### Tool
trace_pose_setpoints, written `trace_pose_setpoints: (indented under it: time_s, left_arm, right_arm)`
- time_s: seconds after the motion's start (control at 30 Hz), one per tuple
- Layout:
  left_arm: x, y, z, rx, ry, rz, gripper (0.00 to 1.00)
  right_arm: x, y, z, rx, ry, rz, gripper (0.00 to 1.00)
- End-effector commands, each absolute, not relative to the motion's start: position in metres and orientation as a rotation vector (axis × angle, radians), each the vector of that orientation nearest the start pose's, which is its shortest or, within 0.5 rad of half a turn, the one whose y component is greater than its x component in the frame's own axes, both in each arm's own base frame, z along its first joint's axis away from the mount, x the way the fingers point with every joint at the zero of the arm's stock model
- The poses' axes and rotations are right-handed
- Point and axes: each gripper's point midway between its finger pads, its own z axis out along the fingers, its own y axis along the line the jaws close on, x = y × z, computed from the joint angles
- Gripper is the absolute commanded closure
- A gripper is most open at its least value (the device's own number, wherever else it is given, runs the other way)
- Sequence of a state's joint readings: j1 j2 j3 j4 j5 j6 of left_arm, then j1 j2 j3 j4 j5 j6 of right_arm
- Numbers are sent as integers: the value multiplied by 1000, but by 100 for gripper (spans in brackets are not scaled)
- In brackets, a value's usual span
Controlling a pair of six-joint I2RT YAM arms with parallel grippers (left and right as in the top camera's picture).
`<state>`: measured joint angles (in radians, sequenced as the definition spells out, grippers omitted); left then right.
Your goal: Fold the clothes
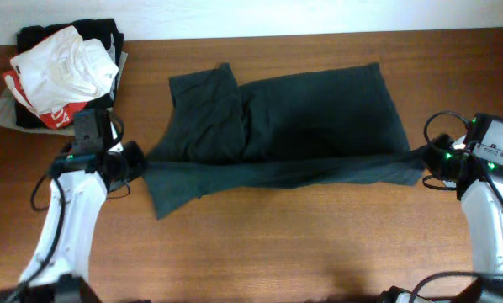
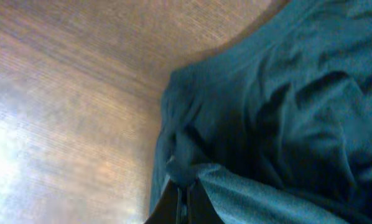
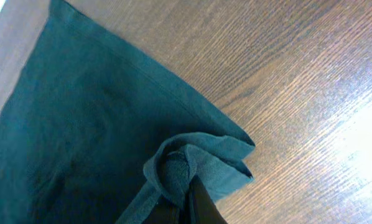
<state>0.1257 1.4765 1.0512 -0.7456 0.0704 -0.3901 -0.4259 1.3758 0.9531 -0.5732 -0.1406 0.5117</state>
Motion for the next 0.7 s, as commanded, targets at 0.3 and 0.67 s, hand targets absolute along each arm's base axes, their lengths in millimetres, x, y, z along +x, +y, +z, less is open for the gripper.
trace_pose_setpoints:
  time_s: [0.3, 0.67]
  left_arm:
    - [419, 29, 72, -601, 2493, -191, 100]
    - [442, 5, 82, -477, 2422, -218, 17]
  right_arm:
    - [360, -135, 96, 1089, 2311, 222, 96]
    - [386, -100, 88, 899, 2367, 259, 24]
